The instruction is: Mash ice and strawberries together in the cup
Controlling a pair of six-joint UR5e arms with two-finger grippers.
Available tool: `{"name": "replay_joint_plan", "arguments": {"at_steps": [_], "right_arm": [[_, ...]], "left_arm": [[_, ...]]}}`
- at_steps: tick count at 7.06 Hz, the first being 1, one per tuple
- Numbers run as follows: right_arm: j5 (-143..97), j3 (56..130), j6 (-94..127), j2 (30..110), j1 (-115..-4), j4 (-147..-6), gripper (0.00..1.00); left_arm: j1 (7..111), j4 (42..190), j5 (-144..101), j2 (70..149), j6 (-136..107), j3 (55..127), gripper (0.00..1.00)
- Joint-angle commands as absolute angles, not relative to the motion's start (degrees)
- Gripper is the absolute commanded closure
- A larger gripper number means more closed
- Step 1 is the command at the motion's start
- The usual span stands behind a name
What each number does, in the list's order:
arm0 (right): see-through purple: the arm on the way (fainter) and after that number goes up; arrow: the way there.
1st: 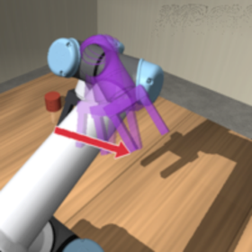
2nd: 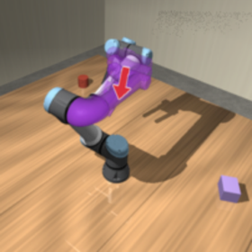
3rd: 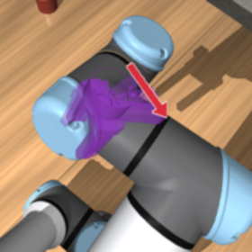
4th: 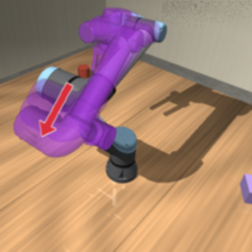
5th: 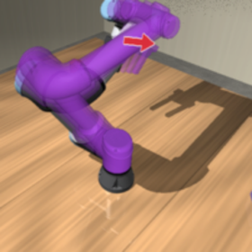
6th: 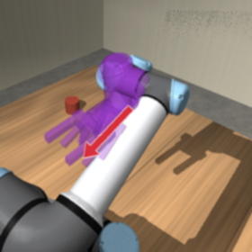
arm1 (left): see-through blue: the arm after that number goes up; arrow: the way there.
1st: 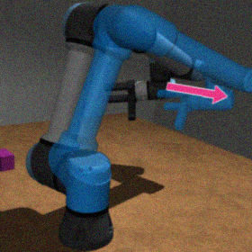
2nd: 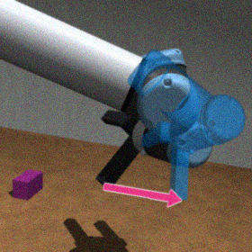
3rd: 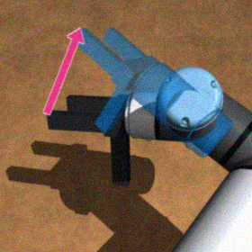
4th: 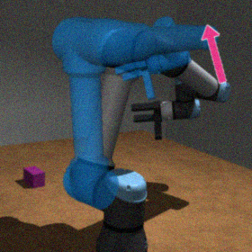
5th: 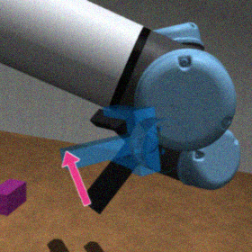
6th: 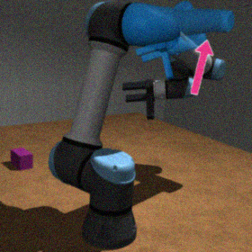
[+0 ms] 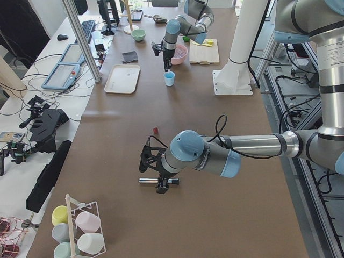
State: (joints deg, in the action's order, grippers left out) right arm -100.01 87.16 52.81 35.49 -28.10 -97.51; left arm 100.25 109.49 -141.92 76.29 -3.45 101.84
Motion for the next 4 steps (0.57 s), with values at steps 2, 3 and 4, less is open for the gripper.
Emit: {"name": "replay_joint_plan", "arguments": {"at_steps": [2, 3, 4], "right_arm": [[-99.76, 88.33, 53.0, 39.1, -26.99, -93.37, 0.37], [-99.76, 88.42, 53.87, 39.46, -26.72, -92.64, 0.19], [-99.76, 88.59, 54.83, 39.46, -26.54, -92.38, 0.15]], "left_arm": [[100.28, 109.34, -141.94, 76.82, -3.52, 101.86, 0.01], [100.28, 109.34, -141.86, 76.99, -3.6, 101.78, 0.01], [100.28, 109.25, -141.94, 76.99, -3.6, 101.86, 0.01]]}}
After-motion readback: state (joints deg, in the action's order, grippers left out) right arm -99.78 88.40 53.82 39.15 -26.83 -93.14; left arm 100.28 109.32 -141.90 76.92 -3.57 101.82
